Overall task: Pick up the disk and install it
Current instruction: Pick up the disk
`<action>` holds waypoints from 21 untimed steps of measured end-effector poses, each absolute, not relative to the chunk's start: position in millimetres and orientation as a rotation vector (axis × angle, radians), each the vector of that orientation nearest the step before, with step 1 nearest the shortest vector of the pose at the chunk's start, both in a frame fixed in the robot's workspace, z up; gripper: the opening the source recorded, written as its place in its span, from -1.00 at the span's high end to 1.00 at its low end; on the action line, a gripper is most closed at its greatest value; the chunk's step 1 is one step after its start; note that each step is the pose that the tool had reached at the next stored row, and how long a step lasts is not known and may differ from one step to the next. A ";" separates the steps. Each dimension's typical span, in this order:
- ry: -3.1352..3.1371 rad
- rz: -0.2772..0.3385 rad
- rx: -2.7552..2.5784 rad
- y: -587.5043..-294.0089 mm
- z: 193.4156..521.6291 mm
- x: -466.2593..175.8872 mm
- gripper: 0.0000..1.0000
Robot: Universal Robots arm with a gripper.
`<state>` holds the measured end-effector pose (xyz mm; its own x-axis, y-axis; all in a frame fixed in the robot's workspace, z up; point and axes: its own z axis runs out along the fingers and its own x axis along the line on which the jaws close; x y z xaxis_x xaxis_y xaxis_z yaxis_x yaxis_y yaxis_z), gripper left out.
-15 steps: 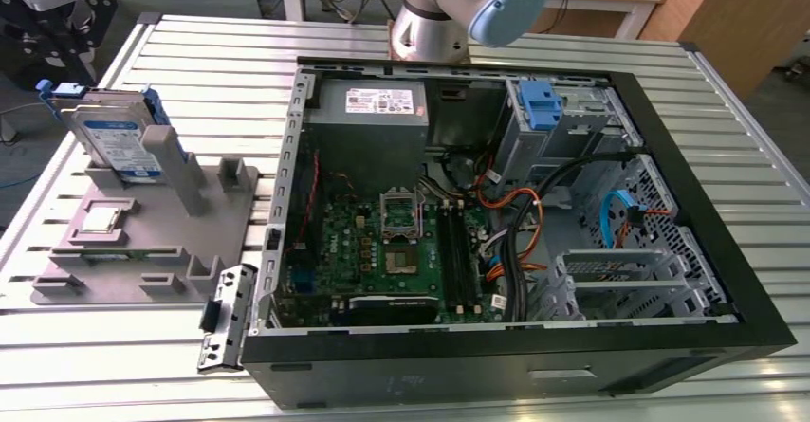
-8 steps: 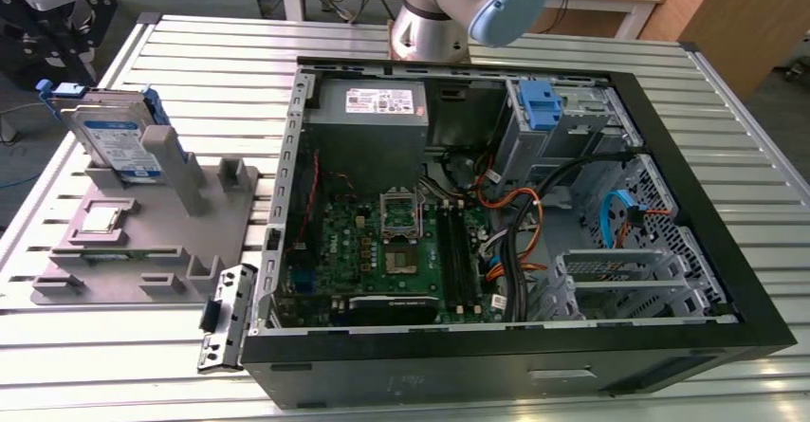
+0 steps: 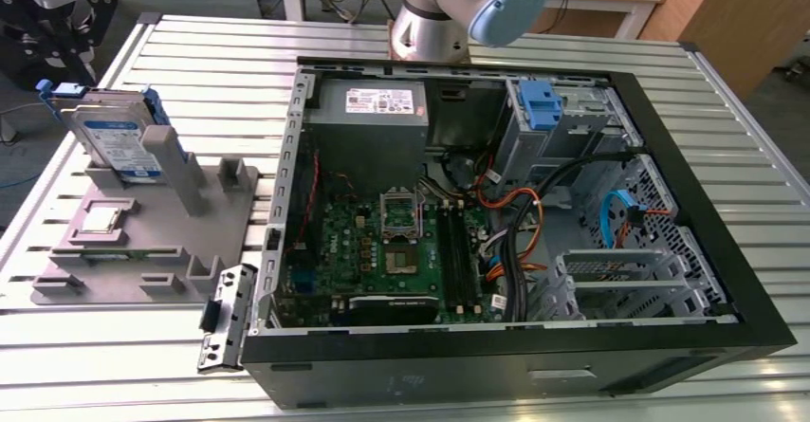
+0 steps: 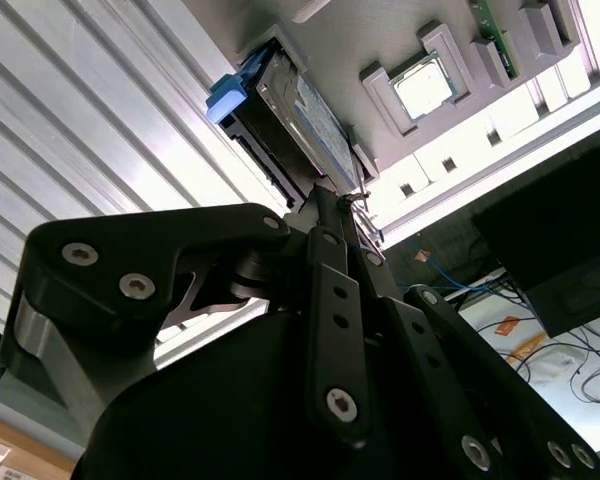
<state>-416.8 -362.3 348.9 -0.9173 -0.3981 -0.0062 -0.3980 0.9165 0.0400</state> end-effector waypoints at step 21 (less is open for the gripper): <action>-2.993 -0.063 0.933 -362.3 347.0 -416.8 0.79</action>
<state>-416.8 -362.3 347.0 -0.8229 -0.5682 -0.0062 -0.5679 0.8221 0.0400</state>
